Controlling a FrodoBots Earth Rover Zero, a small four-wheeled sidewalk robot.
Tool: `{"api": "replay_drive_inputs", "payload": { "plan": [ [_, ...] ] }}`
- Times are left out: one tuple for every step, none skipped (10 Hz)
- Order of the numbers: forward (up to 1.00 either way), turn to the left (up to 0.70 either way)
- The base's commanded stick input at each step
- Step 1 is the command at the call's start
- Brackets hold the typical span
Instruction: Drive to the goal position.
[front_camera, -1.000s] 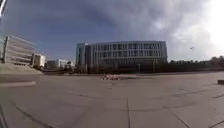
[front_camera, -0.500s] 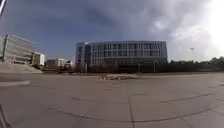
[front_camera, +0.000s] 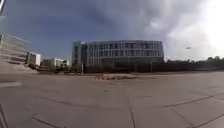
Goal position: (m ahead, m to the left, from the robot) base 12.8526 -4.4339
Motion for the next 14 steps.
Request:
{"api": "replay_drive_inputs", "payload": {
  "plan": [
    [0.70,-0.35],
    [0.70,-0.35],
    [0.70,-0.35],
    [0.70,-0.35],
    [0.70,-0.35],
    [0.70,-0.30],
    [0.70,-0.23],
    [0.70,-0.16],
    [0.70,-0.09],
    [0.70,-0.02],
    [0.70,0.00],
    [0.70,0.00],
    [0.70,0.00],
    [0.70,0.00]
  ]
}}
